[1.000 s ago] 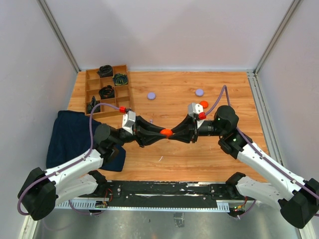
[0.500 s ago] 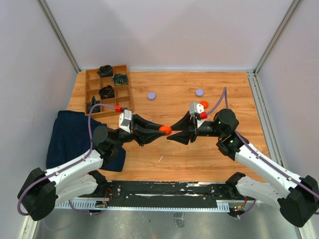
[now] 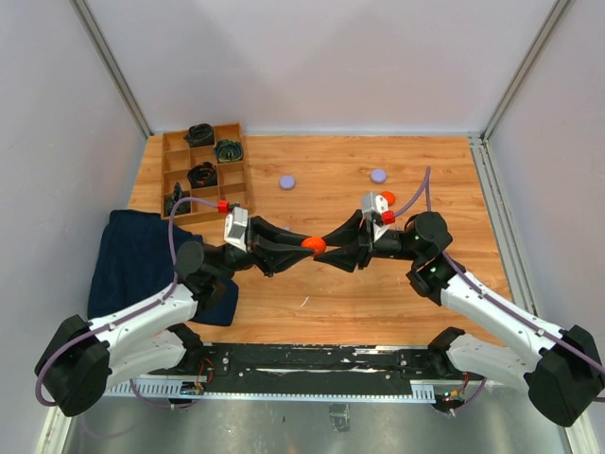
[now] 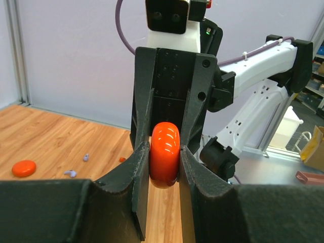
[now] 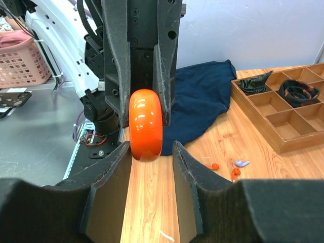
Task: Insert the wireless bluetooth earbuds into the charging case
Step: Open the charging case.
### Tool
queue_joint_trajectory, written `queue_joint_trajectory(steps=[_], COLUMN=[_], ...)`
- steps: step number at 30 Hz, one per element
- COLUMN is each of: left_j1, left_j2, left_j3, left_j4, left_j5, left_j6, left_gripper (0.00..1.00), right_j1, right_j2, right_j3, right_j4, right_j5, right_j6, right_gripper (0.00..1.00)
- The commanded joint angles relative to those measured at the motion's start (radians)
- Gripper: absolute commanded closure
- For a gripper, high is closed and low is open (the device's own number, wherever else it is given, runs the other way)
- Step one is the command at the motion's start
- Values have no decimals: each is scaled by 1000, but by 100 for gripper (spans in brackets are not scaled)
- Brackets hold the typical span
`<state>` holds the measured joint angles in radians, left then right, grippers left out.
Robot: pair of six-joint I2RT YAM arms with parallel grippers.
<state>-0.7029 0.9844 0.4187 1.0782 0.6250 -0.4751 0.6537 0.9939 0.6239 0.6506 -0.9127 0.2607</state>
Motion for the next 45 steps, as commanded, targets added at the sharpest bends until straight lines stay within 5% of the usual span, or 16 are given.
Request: queue_joint_trajectory(steps=[1, 13, 16, 19, 25, 45], left_j1=[-7, -7, -7, -7, -7, -7], left_j2=[18, 24, 12, -11, -41, -11], left_j3=[7, 16, 24, 29, 38, 120], left_j4=[51, 42, -9, -66, -146, -287], left_j5=[9, 15, 18, 8, -11, -29], left_j6=[-14, -9, 14, 37, 57, 84], left_gripper=[87, 84, 75, 55, 37, 33], right_j1=[13, 19, 19, 20, 19, 19], right_j2=[17, 32, 31, 24, 10, 12], right_j3=[-5, 2, 0, -3, -15, -146], right_j4=[101, 107, 100, 96, 110, 406], right_j5=[-1, -14, -17, -17, -8, 24], right_j6=[37, 37, 29, 22, 13, 95], right_gripper=[62, 78, 86, 94, 96, 99])
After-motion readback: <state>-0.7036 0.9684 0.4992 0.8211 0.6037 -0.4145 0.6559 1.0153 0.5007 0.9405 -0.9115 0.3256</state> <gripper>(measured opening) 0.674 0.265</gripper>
